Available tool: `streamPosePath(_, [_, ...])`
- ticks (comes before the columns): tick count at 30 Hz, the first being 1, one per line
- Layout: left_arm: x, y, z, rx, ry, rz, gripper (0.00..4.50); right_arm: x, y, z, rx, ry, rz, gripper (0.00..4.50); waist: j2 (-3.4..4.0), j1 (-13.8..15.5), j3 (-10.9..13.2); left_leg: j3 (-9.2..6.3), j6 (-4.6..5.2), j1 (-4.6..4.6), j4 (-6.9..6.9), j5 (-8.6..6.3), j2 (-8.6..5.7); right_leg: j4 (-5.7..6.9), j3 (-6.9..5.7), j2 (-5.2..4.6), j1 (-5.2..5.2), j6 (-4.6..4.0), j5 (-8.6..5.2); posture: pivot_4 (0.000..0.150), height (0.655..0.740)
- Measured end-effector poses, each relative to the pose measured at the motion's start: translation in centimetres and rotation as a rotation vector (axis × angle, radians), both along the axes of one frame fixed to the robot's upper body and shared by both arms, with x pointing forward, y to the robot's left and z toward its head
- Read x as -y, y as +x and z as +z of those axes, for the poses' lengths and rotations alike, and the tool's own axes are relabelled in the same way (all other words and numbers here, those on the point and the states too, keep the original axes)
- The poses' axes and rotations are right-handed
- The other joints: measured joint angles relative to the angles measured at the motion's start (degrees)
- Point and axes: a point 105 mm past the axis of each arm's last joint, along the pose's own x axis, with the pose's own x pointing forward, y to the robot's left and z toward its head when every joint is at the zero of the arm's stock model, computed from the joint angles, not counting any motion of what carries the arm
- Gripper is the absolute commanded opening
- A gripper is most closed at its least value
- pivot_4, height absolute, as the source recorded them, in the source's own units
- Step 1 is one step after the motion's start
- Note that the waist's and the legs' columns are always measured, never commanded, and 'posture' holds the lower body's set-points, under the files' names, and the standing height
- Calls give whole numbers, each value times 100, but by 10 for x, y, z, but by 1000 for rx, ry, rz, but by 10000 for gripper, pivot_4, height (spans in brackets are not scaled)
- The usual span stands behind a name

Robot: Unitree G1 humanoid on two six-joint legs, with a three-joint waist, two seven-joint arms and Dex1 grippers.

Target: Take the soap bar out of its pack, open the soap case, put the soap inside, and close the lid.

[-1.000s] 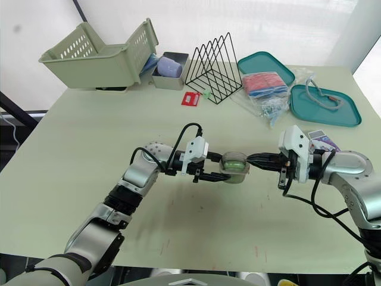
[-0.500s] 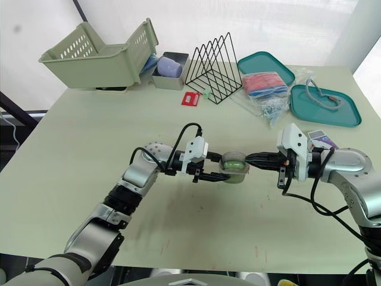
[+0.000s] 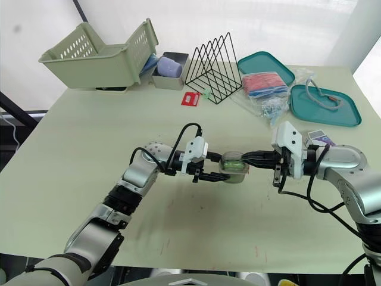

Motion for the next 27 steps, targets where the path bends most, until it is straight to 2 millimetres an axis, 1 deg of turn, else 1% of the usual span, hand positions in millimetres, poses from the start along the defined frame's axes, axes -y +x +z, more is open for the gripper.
streamPosePath(10, [-1, 0, 0, -2, 0, 3, 20183, -3, 0, 0, 15, -7, 5, 1116, 0, 0, 0, 0, 0, 1, 0, 0, 0, 0, 0, 0, 1, 0, 0, 1500, 7400])
streamPosePath(18, [0, -1, 0, -1, -1, 1, 20183, -5, -3, 1, -15, 28, 20, 1116, 0, 3, 0, 0, 0, 0, 0, 0, 0, 0, 0, 0, 1, 0, 0, 1500, 7400])
streamPosePath(27, [0, -1, 0, -1, -1, 0, 20183, 2, -1, 14, 12, 46, 1, 1116, 0, 4, 0, 0, 0, 0, 1, 0, 0, 0, -1, -1, 1, 0, 0, 1500, 7400])
